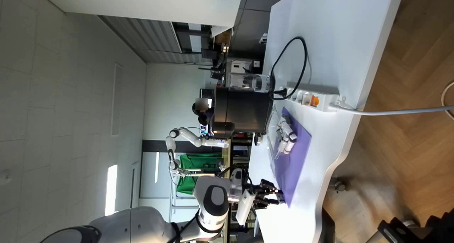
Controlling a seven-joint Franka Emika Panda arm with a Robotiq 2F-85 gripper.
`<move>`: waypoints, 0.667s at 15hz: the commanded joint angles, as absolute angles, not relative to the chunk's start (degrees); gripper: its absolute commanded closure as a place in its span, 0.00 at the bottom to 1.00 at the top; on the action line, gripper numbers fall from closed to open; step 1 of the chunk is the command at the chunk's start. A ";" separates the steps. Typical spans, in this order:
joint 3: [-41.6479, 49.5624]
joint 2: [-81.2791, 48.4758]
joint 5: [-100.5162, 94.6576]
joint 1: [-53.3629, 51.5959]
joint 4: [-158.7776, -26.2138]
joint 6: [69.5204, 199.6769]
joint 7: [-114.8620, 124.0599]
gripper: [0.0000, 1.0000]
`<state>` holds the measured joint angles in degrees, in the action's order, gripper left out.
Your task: Remove the white object from the plastic container.
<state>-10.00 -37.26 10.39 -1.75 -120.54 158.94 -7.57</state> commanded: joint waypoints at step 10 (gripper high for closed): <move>-12.37 -37.99 10.51 0.12 -118.69 158.01 -8.05 0.00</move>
